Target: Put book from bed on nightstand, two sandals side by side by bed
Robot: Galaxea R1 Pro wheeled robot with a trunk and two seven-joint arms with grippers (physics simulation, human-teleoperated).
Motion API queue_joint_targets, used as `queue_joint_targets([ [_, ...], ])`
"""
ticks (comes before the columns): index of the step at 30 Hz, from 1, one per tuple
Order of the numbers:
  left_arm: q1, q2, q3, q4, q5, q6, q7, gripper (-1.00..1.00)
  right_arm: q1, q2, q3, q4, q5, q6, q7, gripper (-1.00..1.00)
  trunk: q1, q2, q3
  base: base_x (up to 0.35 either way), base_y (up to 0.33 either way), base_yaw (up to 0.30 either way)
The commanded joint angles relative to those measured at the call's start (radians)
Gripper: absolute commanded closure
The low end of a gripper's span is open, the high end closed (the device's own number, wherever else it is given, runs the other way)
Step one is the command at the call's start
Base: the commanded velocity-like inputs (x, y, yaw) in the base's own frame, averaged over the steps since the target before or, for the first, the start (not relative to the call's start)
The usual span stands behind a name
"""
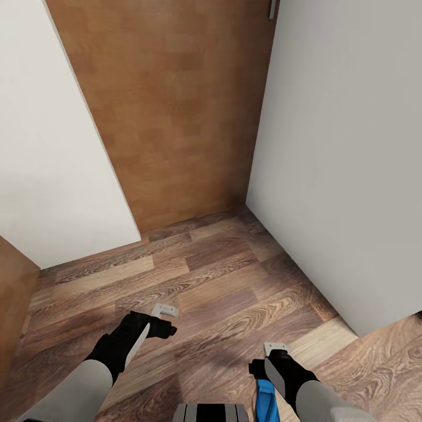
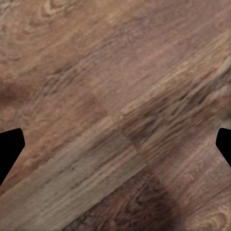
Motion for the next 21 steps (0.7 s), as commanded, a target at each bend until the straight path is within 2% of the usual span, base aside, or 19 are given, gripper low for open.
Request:
queue_joint_targets([
  [1, 0.000, 0.000, -0.001, -0.001, -0.003, 0.005, -0.003, -1.00, 0.000, 0.001, -0.007, -0.002, 0.000, 0.004, -0.003, -1.00, 0.000, 0.000, -0.001, 0.000, 0.000, 0.000],
  [5, -0.001, 0.000, -0.001, -0.001, -0.003, 0.004, -0.003, -1.00, -0.001, 0.001, -0.007, -0.002, -0.001, 0.004, -0.003, -1.00, 0.000, 0.000, -0.001, 0.000, 0.000, 0.000],
  [18, 0.000, 0.000, -0.001, -0.001, -0.003, 0.004, -0.004, -1.00, -0.002, -0.001, -0.008, -0.002, -0.001, 0.004, -0.003, -1.00, 0.006, -0.003, -0.051, 0.000, 0.000, 0.000],
  [21, 0.000, 0.000, -0.001, -0.001, -0.003, 0.004, -0.004, -1.00, -0.004, -0.001, -0.008, -0.002, -0.001, 0.004, -0.003, -1.00, 0.006, -0.003, -0.051, 0.000, 0.000, 0.000],
])
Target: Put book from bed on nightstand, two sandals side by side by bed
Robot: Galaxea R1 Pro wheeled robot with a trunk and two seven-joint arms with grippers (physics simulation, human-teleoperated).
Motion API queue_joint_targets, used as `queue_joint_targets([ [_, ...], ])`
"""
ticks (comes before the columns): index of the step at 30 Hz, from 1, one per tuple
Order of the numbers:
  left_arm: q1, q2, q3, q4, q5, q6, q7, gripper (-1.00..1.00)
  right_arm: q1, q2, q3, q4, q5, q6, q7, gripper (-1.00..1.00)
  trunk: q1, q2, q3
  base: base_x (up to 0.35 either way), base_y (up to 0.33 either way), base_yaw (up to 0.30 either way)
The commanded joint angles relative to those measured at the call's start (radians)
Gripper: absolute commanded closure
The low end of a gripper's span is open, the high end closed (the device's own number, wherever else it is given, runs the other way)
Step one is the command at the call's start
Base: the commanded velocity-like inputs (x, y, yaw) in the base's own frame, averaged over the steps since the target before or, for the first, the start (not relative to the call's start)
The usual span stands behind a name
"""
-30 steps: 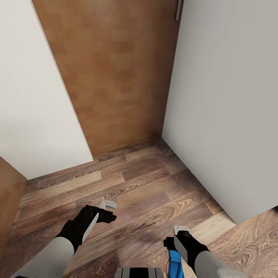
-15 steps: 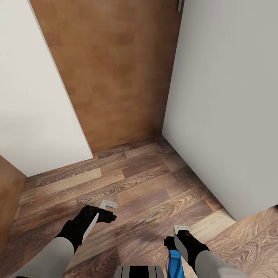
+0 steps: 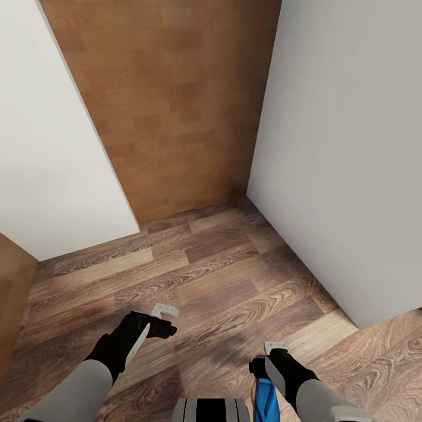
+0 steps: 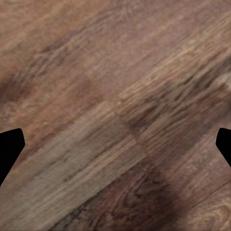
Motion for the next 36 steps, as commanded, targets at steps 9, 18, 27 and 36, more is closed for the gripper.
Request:
queue_joint_targets([
  [9, 0.000, 0.000, -0.001, -0.001, -0.003, 0.005, -0.003, -1.00, -0.013, 0.001, -0.007, -0.001, 0.000, 0.004, -0.004, -1.00, 0.000, 0.000, -0.001, 0.000, 0.000, 0.000],
  [18, 0.000, 0.000, -0.001, -0.001, -0.003, 0.004, -0.003, -1.00, -0.024, 0.001, -0.007, -0.001, 0.000, 0.005, -0.004, -1.00, 0.000, 0.000, -0.001, 0.000, 0.000, 0.000],
  [27, 0.000, 0.000, -0.001, -0.001, -0.003, 0.003, -0.004, -1.00, -0.039, 0.001, -0.007, -0.001, 0.000, 0.017, -0.005, -1.00, 0.003, -0.002, -0.028, 0.000, 0.000, 0.000],
  [36, 0.000, 0.000, -0.001, -0.002, -0.003, 0.003, -0.004, -1.00, -0.045, 0.001, -0.009, -0.002, 0.001, 0.040, -0.005, -1.00, 0.003, -0.002, -0.028, 0.000, 0.000, 0.000],
])
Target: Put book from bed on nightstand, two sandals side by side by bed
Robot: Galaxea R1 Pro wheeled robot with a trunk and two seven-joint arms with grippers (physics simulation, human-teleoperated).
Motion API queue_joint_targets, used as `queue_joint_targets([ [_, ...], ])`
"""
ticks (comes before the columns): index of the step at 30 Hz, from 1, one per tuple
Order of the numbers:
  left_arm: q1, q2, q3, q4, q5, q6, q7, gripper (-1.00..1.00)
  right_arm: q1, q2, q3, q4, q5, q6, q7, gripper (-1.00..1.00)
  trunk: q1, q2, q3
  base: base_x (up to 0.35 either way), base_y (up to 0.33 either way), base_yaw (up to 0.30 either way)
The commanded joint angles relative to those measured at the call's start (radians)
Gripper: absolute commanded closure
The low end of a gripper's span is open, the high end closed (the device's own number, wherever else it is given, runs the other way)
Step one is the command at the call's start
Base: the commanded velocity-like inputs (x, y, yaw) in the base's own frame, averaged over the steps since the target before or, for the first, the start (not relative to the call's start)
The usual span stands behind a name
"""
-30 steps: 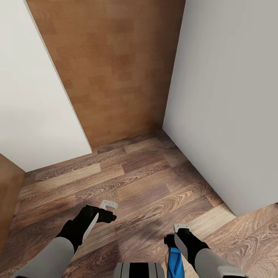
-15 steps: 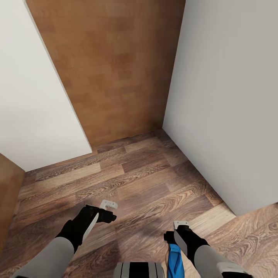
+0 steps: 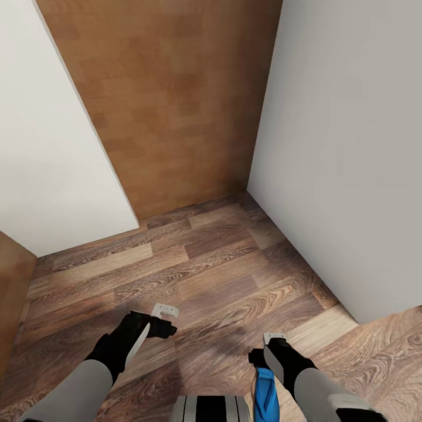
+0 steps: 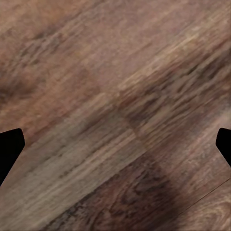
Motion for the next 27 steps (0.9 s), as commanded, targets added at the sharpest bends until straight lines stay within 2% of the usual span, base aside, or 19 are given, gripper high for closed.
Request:
queue_joint_targets([
  [1, 0.000, 0.000, -0.001, -0.001, -0.003, 0.005, -0.003, -1.00, -0.001, 0.001, -0.007, -0.002, 0.000, 0.005, -0.004, -1.00, 0.000, -0.001, -0.005, 0.000, 0.000, 0.000],
  [6, 0.000, 0.000, -0.001, -0.002, -0.002, 0.005, -0.003, -1.00, -0.008, -0.001, -0.008, -0.002, 0.000, 0.007, -0.003, -1.00, 0.003, -0.002, -0.024, 0.000, 0.000, 0.000],
  [17, 0.000, -0.001, -0.002, -0.002, -0.002, 0.005, -0.003, -1.00, -0.015, -0.003, -0.010, -0.001, 0.000, 0.009, -0.004, -1.00, 0.003, -0.002, -0.024, 0.000, 0.000, 0.000],
  [27, 0.000, -0.001, -0.002, -0.002, -0.002, 0.005, -0.003, -1.00, -0.023, -0.005, -0.011, -0.001, 0.000, 0.009, -0.004, -1.00, 0.007, -0.004, -0.059, 0.000, 0.000, 0.000],
])
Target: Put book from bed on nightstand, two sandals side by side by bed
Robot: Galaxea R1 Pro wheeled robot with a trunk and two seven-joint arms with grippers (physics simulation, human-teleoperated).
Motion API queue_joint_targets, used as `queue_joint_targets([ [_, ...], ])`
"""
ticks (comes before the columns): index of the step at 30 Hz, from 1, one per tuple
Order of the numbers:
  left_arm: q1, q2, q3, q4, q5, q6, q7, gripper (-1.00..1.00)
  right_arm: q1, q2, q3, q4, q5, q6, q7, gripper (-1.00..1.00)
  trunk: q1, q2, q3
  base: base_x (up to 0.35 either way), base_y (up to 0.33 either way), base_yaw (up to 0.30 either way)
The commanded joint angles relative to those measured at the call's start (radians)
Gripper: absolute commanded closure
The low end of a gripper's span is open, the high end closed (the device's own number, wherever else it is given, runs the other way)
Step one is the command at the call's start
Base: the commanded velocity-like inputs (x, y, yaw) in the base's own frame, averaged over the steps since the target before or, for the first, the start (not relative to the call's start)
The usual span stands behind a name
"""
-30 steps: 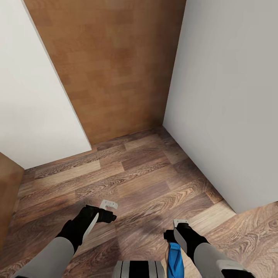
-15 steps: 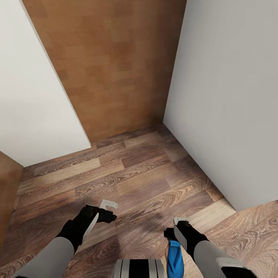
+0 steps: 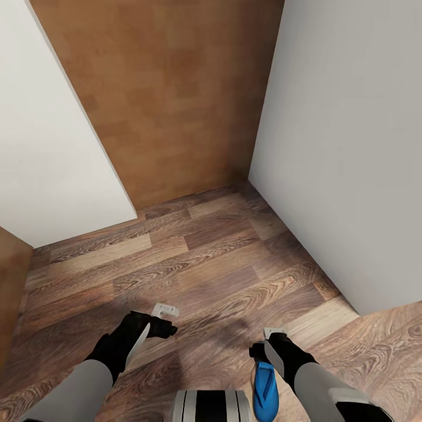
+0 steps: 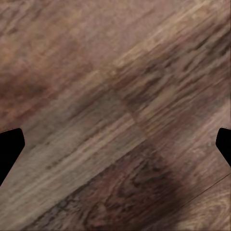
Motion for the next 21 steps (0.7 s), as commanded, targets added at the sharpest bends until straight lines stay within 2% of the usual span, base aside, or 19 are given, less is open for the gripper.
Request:
queue_joint_targets([
  [1, 0.000, 0.000, -0.001, -0.001, -0.003, 0.005, -0.003, -1.00, 0.000, 0.001, -0.008, -0.002, 0.000, 0.004, -0.004, -1.00, 0.000, 0.000, -0.001, 0.000, 0.000, 0.000],
  [8, 0.000, 0.000, -0.001, -0.001, -0.002, 0.005, -0.003, -1.00, -0.001, 0.001, -0.008, -0.002, 0.000, 0.004, -0.004, -1.00, 0.000, 0.000, -0.001, 0.000, 0.000, 0.000],
  [17, 0.000, 0.000, -0.001, -0.001, -0.003, 0.005, -0.003, -1.00, -0.002, 0.001, -0.009, -0.003, 0.000, 0.005, -0.004, -1.00, 0.004, -0.002, -0.035, 0.000, 0.000, 0.000],
  [21, 0.000, 0.000, -0.001, -0.001, -0.003, 0.005, -0.003, -1.00, -0.006, 0.001, -0.009, -0.002, 0.000, 0.005, -0.004, -1.00, 0.004, -0.002, -0.035, 0.000, 0.000, 0.000],
])
